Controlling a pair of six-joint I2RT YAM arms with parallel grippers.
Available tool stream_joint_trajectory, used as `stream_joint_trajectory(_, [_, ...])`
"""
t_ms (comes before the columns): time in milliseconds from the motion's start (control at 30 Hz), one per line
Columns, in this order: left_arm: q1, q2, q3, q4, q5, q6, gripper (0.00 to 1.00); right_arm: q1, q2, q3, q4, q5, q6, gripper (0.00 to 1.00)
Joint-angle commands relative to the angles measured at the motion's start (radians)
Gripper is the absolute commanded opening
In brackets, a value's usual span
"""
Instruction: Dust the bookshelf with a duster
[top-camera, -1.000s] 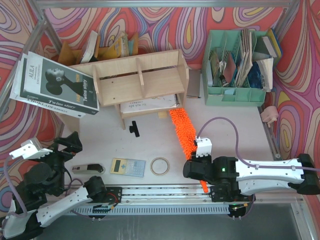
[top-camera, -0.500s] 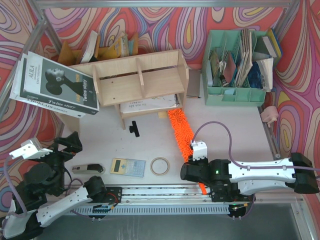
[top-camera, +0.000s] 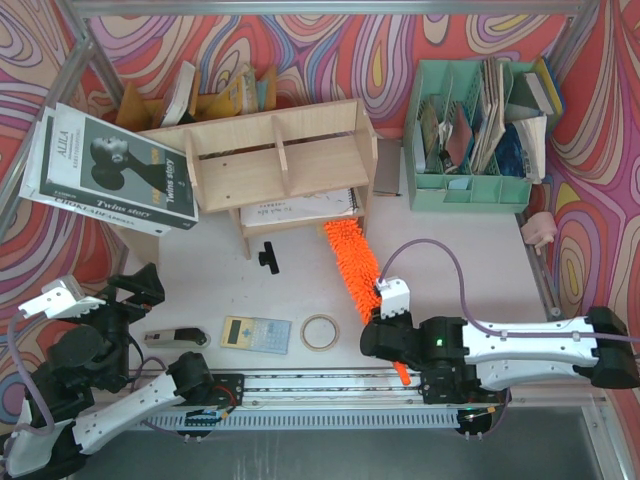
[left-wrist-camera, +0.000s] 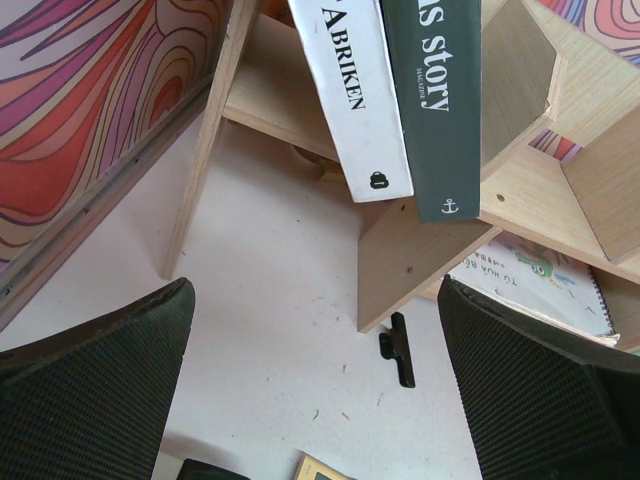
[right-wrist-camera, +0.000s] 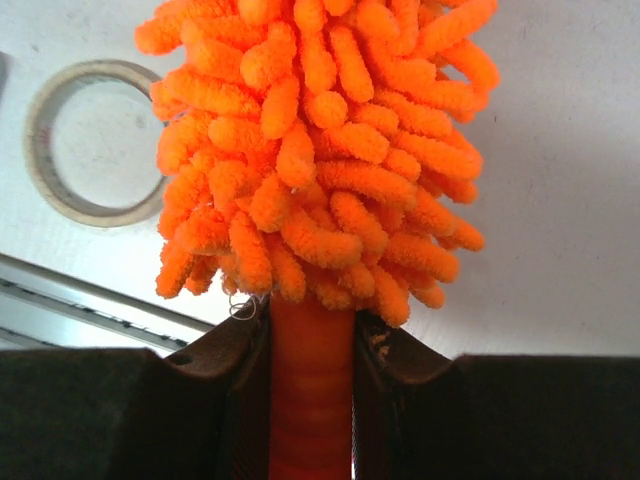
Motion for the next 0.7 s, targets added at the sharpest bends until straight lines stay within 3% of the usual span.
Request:
stream_joint_trajectory(0, [-0.003, 0.002, -0.011, -0.006, -0.011, 0.006, 0.99, -0.007, 0.033, -0.054, 0.110, 0.045, 0.030, 0.00])
stream_joint_trajectory(433, [-0.003, 0.012, -0.013, -0.001, -0.014, 0.011, 0.99, -0.013, -0.005, 0.048, 0.144, 0.067, -0.125, 0.00])
stream_joint_trajectory(667, [-0.003, 0.008, -0.013, 0.002, -0.011, 0.012, 0.99, -0.036, 0.052, -0.047, 0.225, -0.006, -0.109, 0.00])
